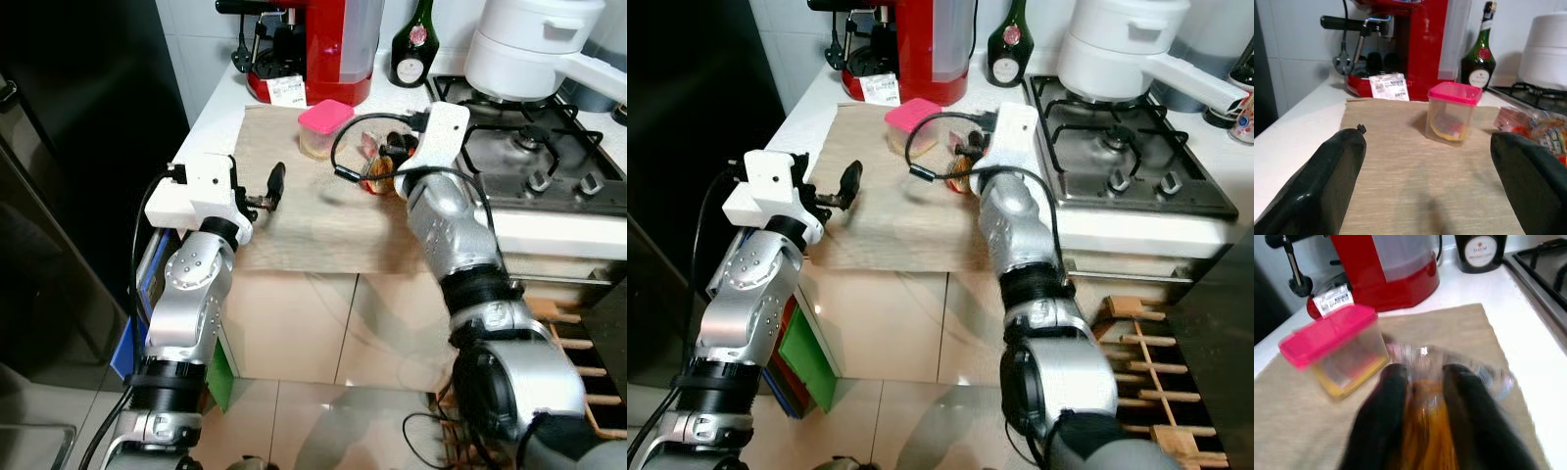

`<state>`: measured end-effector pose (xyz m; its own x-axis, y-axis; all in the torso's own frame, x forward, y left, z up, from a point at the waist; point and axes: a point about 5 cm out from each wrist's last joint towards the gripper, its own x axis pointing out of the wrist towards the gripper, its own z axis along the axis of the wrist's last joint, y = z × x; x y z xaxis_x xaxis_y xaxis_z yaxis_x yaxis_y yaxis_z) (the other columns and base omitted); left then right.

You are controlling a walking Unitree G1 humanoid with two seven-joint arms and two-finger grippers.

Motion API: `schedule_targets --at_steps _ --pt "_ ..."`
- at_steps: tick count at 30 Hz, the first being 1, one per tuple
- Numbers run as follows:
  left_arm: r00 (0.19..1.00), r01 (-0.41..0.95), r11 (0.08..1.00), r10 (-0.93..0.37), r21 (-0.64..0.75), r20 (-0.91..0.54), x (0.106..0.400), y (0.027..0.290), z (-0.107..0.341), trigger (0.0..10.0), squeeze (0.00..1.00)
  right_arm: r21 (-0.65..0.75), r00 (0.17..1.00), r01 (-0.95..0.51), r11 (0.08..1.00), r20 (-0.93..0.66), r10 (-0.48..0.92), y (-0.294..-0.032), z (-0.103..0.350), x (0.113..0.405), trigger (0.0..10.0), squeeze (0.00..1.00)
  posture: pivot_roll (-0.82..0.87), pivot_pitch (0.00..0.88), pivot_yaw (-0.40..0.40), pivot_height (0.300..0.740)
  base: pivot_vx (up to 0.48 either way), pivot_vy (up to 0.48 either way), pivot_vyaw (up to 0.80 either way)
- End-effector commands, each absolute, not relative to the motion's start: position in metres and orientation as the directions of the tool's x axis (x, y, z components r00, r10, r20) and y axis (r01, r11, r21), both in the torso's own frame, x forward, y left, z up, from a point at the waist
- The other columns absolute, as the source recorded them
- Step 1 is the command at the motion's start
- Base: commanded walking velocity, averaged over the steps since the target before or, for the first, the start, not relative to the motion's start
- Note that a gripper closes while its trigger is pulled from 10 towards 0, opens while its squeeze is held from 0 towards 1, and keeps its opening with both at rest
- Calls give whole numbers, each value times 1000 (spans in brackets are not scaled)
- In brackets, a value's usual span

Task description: Restocking fridge

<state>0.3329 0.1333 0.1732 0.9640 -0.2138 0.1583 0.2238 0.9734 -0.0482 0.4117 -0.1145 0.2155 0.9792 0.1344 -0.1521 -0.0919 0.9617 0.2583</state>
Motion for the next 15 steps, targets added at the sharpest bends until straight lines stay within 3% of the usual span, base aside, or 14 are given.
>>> schedule_targets --at_steps 1,6,15 --pt "960 237 971 -228 -33 164 331 132 176 10000 0 276 976 -147 950 -118 185 -113 248 417 10000 1000 0 0 31 740 0 0 0" --pt "960 231 972 -222 -36 171 331 129 178 10000 0 263 970 -216 940 -57 238 -125 291 421 10000 1000 -1 0 12 740 0 0 0" --pt "956 242 970 -234 -28 175 332 123 180 10000 0 204 923 -213 956 -279 265 -125 277 421 10000 1000 -11 0 -1 740 0 0 0"
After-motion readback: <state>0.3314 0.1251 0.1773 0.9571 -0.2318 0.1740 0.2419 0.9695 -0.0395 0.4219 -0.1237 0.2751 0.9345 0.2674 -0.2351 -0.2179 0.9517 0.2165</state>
